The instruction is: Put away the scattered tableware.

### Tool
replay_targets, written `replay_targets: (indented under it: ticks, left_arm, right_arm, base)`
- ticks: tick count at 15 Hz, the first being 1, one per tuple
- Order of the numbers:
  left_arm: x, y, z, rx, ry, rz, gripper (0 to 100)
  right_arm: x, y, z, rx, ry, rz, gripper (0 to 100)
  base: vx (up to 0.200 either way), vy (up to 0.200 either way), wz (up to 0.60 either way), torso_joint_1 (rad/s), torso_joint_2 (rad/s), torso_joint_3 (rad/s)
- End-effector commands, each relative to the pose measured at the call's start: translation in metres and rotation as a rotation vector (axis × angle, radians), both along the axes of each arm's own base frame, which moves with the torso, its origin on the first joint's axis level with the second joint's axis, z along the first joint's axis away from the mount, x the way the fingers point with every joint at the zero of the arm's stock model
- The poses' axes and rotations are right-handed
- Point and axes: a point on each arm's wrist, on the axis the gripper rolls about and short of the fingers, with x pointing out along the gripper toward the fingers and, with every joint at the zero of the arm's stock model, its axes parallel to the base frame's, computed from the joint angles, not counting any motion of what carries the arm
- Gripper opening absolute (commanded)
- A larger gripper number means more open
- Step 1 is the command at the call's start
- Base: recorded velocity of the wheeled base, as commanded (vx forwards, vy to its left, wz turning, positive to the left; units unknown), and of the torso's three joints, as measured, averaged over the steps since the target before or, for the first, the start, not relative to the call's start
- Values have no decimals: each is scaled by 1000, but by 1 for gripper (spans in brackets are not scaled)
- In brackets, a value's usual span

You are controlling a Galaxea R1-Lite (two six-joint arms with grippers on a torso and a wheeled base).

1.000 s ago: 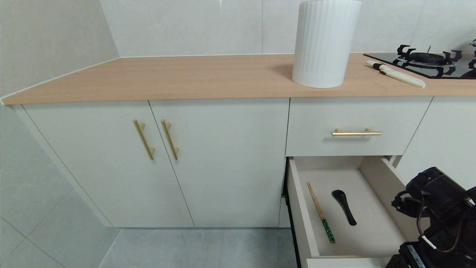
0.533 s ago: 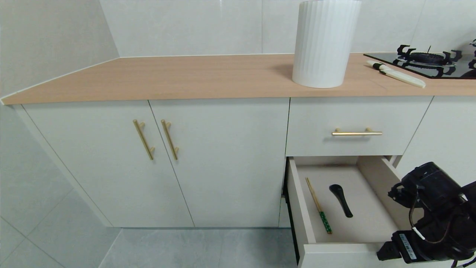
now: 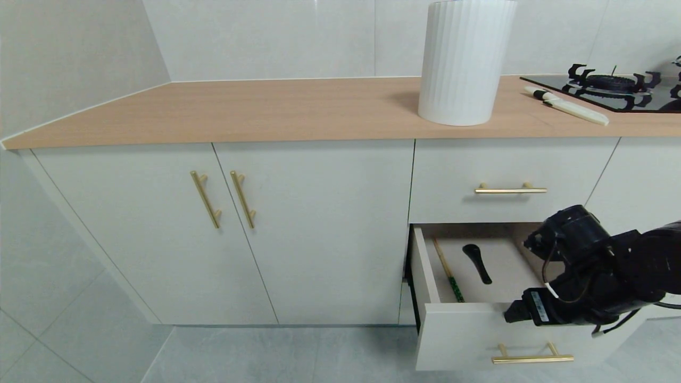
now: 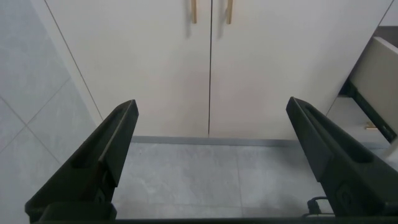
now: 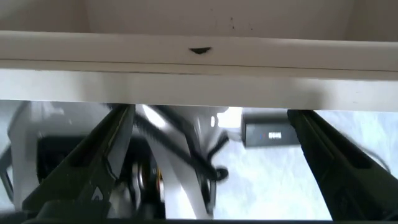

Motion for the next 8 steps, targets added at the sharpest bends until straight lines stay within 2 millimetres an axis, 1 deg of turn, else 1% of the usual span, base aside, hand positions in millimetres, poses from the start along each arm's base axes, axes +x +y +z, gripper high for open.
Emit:
replay_targets:
  ticks: [1,4,6,8]
  left_arm:
    - [0,0,0,0,0,0,100]
    - [0,0,0,0,0,0,100]
    - [0,0,0,0,0,0,100]
    - [0,0,0,0,0,0,100]
  right_arm:
    - [23,7,-8,-3,9,-2,100]
    - [42,8,-3,6,-32,-12,100]
    - [57,2,-1,-18,-59,-15,100]
    - [66,-4,-1,-47,-74,-47,100]
  base:
    - [0,0,0,0,0,0]
    - [0,0,0,0,0,0]
    - [0,0,0,0,0,0]
    - [0,0,0,0,0,0]
